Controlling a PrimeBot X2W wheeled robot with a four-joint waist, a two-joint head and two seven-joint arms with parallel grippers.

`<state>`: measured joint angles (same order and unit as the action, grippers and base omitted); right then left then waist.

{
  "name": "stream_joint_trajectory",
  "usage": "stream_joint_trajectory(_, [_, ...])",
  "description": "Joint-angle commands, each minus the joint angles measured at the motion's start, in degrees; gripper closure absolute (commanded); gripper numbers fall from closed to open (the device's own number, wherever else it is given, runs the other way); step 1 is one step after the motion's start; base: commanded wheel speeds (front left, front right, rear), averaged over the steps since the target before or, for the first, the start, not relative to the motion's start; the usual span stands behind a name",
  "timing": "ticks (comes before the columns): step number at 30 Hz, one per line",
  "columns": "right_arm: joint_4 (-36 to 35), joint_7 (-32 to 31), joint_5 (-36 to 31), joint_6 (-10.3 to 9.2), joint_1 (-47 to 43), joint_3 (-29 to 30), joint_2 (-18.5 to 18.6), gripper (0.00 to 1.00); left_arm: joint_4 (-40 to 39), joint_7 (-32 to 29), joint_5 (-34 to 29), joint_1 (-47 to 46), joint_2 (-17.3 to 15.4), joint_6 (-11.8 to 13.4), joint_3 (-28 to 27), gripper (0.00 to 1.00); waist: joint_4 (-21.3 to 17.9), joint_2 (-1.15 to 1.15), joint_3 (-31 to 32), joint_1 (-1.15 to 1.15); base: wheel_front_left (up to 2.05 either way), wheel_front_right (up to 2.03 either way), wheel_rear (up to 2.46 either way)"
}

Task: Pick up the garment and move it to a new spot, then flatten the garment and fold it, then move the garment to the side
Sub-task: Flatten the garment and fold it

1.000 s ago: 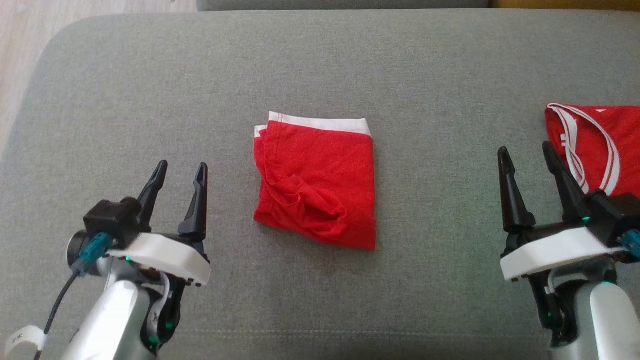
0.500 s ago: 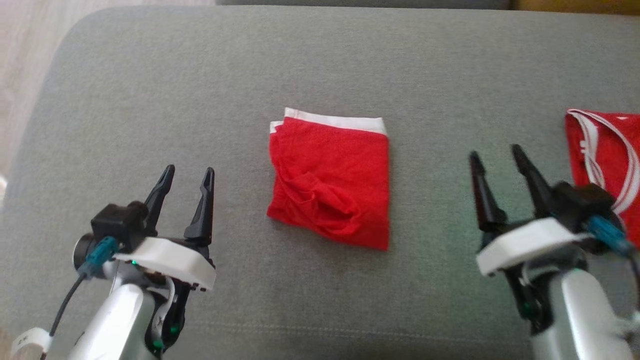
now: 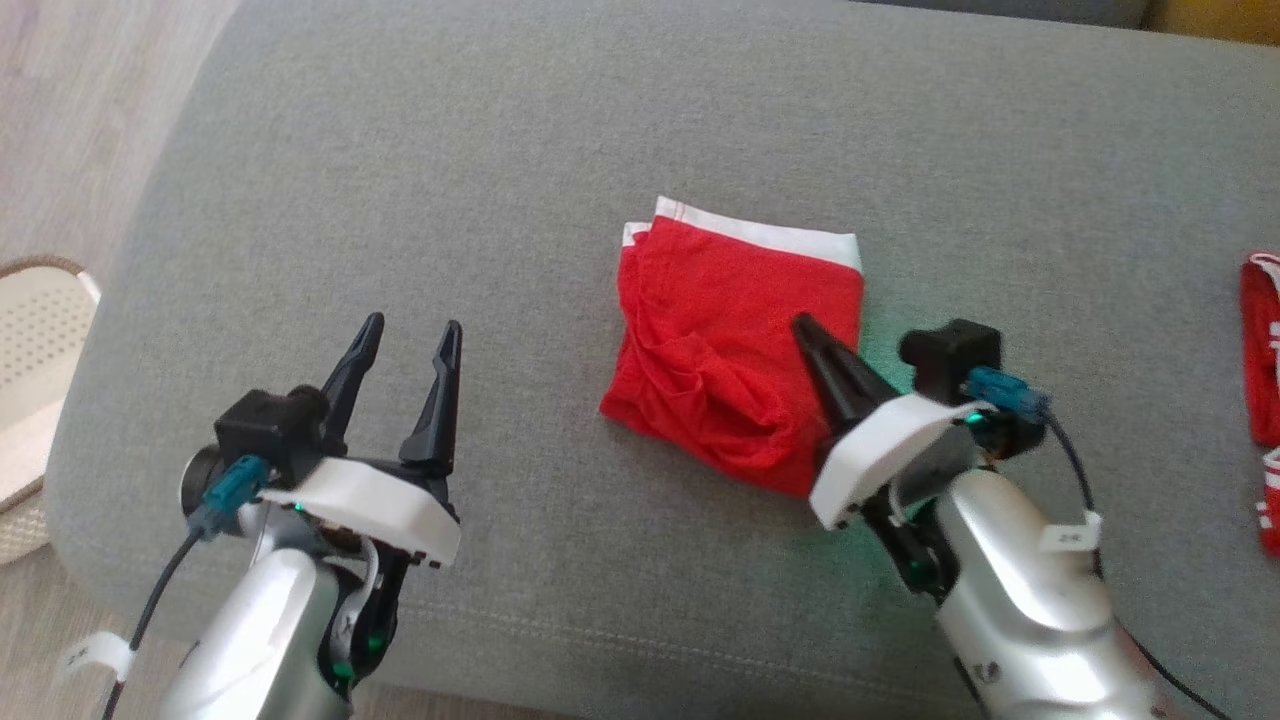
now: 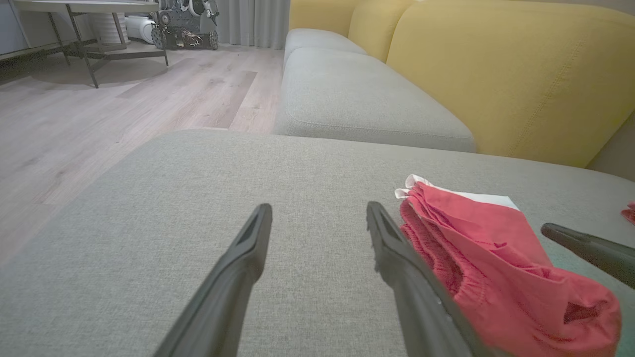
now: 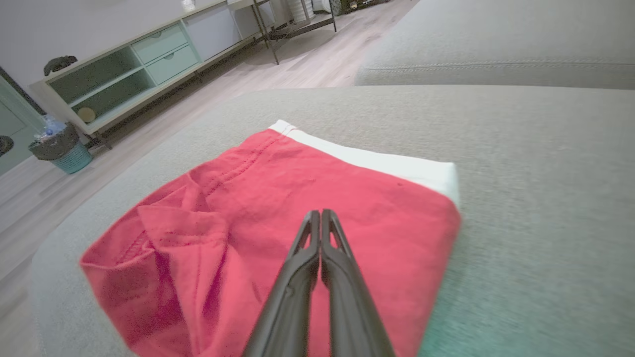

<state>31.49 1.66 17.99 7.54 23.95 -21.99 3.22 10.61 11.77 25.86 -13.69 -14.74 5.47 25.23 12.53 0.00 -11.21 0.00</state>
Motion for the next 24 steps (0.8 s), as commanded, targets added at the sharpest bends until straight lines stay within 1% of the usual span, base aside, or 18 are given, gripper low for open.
stream_joint_trajectory(1, [-0.29, 1.26, 1.54, -0.05, 2.77, -2.88, -0.35, 1.00, -1.43, 0.74, 0.26, -3.65, -0.90, -0.34, -2.03, 0.00, 0.54, 0.00, -0.56, 0.00, 0.00, 0.00, 0.00])
stream_joint_trajectory(6, [4.34, 2.84, 7.41, -0.05, 5.86, -11.87, -0.35, 1.00, -0.92, 1.20, 0.32, -4.40, -0.63, -0.53, -1.96, 0.00, 0.85, 0.00, -1.64, 0.00, 0.00, 0.00, 0.00])
stream_joint_trajectory(9, [5.72, 3.64, 10.87, -0.05, 7.02, -16.79, -0.35, 1.00, -0.64, 1.40, 0.35, -4.74, -0.50, -0.61, -1.88, 0.00, 0.81, 0.00, -1.98, 0.00, 0.00, 0.00, 0.00])
stream_joint_trajectory(18, [6.41, 4.73, 18.03, -0.05, 9.12, -29.61, -0.35, 1.00, 0.12, 1.78, 0.50, -4.88, -0.73, -0.63, -1.85, 0.00, 0.21, 0.00, -1.95, 0.00, 0.00, 0.00, 0.00])
stream_joint_trajectory(24, [7.93, 4.82, 20.40, -0.05, 10.19, -34.85, -0.35, 1.00, 0.30, 1.90, 0.56, -4.96, -0.66, -0.45, -1.74, 0.00, 0.11, 0.00, -1.97, 0.00, 0.00, 0.00, 0.00])
